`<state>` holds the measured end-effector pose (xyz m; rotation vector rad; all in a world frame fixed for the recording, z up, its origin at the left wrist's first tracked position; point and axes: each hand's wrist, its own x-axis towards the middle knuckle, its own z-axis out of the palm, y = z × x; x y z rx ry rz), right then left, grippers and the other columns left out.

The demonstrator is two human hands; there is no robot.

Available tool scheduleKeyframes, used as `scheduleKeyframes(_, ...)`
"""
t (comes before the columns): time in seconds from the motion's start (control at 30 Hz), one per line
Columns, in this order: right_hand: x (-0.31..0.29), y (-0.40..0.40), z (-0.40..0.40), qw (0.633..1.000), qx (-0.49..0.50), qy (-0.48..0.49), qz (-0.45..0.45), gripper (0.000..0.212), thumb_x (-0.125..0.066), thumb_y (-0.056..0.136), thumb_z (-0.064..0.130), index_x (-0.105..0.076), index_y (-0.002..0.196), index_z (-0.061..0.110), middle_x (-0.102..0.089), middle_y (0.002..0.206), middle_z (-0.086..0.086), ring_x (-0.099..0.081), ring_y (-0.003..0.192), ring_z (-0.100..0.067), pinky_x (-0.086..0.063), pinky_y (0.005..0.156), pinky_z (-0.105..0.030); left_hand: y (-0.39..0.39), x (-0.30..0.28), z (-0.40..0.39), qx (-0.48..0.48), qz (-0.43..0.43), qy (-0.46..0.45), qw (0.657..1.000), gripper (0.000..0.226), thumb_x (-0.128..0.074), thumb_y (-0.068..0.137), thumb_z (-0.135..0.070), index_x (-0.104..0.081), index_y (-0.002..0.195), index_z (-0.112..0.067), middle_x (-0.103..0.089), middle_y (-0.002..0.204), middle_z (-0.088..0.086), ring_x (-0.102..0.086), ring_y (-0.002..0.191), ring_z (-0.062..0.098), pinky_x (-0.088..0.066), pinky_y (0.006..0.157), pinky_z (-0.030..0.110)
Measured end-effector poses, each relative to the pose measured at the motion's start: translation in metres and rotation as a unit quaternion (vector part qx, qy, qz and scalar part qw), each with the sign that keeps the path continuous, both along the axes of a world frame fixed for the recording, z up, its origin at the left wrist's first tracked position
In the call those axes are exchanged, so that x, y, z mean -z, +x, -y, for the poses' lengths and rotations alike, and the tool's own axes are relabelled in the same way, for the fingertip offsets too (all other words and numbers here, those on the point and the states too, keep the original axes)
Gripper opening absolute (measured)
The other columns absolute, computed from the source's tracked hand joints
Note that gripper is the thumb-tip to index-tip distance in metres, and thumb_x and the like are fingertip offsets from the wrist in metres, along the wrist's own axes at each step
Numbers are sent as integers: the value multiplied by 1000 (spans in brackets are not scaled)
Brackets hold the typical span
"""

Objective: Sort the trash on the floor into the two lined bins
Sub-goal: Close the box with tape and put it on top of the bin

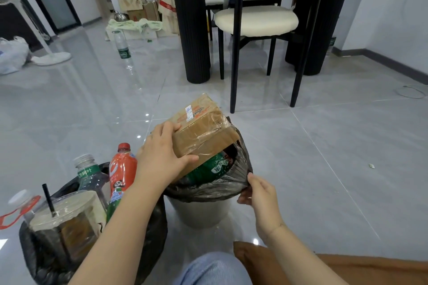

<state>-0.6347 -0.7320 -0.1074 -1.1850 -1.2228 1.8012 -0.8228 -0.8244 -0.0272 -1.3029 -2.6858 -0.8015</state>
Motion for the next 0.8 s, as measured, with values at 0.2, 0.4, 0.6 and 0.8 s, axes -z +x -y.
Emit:
scheduleKeyframes(0.2,-2,-3,-6,991,-89,-61,73,32,-46,98,16,-60,73,3,-58,60,-11,-54,53,-22,-51,60,-36,6,2,-4,14,-16,-27,999,80,-76,70,-53,-32,131,-28,-48,136,-6,-48,124,21,-41,101,51)
scheduleKeyframes(0.4,-17,-13,-62,974,-59,112,187,28,-56,85,8,-53,113,12,-49,114,-7,-51,102,-21,-40,79,-30,15,20,0,47,-39,-32,998,98,-70,75,-55,-6,148,-45,-19,158,-13,-20,145,20,-23,113,55)
scheduleKeyframes(0.6,-53,-45,-83,958,-119,198,173,30,-48,92,30,-45,120,19,-56,98,3,-54,98,-18,-44,83,-33,18,31,0,40,-51,-32,997,97,-70,76,-54,-6,149,-45,-13,160,-14,-13,148,19,-16,115,53)
scheduleKeyframes(0.8,-42,-57,-101,909,-140,261,295,43,-44,95,44,-41,66,12,-45,66,-4,-44,68,-23,-33,64,-33,15,32,-5,26,-30,-21,999,94,-76,70,-52,-17,143,-47,-24,152,-12,-21,143,18,-23,112,56)
